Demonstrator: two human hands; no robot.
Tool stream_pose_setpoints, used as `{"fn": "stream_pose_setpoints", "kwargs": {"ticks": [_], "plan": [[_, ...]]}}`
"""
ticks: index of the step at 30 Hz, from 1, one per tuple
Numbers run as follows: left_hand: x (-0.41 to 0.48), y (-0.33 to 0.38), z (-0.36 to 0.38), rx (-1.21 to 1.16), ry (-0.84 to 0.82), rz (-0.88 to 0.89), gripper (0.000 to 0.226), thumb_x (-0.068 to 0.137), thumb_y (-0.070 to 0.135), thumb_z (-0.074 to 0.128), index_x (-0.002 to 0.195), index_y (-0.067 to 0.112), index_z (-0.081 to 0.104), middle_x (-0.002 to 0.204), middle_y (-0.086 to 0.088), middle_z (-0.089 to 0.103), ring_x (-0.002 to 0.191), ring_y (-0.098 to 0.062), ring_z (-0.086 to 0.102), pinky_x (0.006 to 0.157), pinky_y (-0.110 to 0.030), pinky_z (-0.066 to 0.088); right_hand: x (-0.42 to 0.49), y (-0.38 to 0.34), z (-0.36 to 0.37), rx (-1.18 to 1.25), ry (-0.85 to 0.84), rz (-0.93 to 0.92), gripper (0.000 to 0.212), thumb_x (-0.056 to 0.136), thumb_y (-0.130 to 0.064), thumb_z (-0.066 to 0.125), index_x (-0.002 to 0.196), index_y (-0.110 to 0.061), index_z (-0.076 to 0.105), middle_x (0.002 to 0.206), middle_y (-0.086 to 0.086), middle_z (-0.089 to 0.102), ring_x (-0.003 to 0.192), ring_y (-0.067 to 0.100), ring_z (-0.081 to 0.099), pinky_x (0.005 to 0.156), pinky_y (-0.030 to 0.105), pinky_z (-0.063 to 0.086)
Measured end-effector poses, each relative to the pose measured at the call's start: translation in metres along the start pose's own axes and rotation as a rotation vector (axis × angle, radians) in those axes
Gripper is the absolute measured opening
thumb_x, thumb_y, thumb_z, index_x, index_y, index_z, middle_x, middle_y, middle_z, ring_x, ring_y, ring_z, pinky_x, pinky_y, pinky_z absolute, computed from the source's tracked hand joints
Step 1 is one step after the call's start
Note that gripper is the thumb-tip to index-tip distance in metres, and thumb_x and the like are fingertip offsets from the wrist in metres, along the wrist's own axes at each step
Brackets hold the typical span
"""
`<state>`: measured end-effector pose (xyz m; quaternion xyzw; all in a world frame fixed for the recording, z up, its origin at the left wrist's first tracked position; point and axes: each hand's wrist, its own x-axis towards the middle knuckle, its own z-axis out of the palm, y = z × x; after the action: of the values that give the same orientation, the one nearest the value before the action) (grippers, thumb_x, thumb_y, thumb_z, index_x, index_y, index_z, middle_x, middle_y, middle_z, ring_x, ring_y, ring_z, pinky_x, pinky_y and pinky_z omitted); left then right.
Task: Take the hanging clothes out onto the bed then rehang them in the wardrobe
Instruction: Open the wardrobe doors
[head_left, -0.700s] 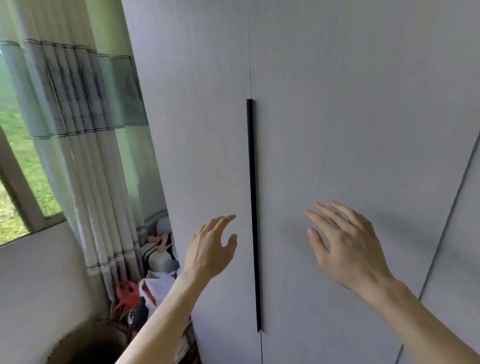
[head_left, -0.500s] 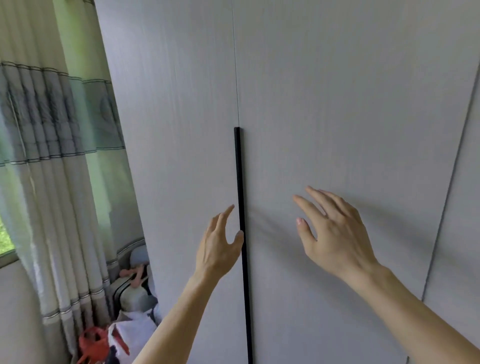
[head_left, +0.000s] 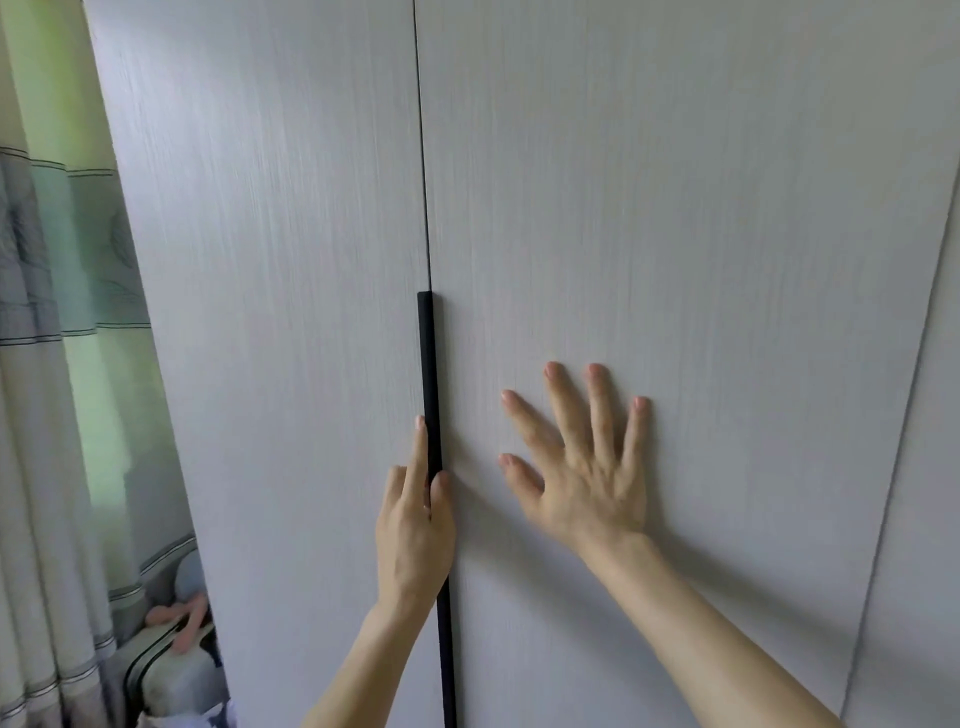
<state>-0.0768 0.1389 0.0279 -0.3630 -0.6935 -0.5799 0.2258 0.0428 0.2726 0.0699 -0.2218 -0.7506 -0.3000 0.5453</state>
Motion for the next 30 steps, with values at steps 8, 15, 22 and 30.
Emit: {"fn": "stream_pose_setpoints", "kwargs": {"ticks": [8,15,22,30], "plan": [[-0.002,0.002,0.000,0.006,0.002,-0.017,0.065,0.105,0.019,0.047,0.153,0.049,0.015,0.081,-0.007,0.045,0.078,-0.006,0.044,0.075,-0.001,0.033,0.003,0.001,0.002,0.033,-0.021,-0.014,0.063,0.096,-0.062,0.041,0.154,-0.040,0.026,0.163,0.003,0.018,0.150,0.037,0.013,0.117,0.066,0.005],[-0.031,0.014,-0.044,0.018,-0.016,-0.050,0.061,0.105,0.021,0.041,0.150,0.051,0.011,0.079,-0.014,0.057,0.086,-0.017,0.039,0.076,-0.013,0.032,-0.010,-0.012,-0.005,0.054,-0.151,0.066,0.063,0.099,-0.056,0.038,0.156,-0.038,0.017,0.165,0.005,0.013,0.151,0.035,0.003,0.117,0.066,0.004],[-0.067,0.025,-0.155,0.009,-0.054,-0.064,0.063,0.105,0.022,0.045,0.147,0.061,0.018,0.066,-0.004,0.042,0.062,-0.007,0.039,0.064,-0.022,0.039,-0.048,-0.075,-0.058,0.584,-0.525,0.246,0.071,0.094,-0.063,0.037,0.154,-0.026,0.027,0.165,0.004,0.012,0.152,0.033,0.000,0.120,0.061,0.011],[-0.088,0.019,-0.272,0.001,-0.055,-0.183,0.064,0.105,0.026,0.048,0.134,0.076,0.021,0.072,-0.017,0.042,0.060,-0.029,0.034,0.056,-0.042,0.039,-0.109,-0.214,-0.125,1.464,-0.804,0.015,0.082,0.087,-0.068,0.054,0.151,-0.054,0.004,0.161,-0.029,0.007,0.148,-0.006,0.007,0.121,0.033,0.022]]}}
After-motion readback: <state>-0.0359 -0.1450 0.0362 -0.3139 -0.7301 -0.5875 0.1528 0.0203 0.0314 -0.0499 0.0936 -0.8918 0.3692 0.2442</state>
